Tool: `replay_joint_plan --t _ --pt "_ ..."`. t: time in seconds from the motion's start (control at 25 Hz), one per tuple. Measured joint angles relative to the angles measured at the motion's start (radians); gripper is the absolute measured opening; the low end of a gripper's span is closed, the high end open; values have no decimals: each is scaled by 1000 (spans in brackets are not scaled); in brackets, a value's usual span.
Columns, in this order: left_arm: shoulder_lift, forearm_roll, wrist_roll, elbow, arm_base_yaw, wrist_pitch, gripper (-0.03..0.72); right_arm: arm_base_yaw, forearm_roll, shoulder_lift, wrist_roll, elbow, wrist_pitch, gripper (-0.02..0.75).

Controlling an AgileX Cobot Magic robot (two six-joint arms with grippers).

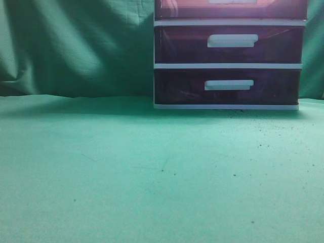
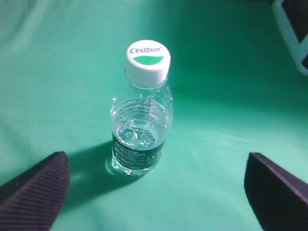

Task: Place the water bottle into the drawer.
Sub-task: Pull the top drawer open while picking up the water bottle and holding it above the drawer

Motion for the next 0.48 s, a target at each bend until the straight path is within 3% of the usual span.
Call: replay_joint_plan --t 0.48 --pt "415 0 -24 -158 0 -116 645 0 0 0 0 0 0 48"
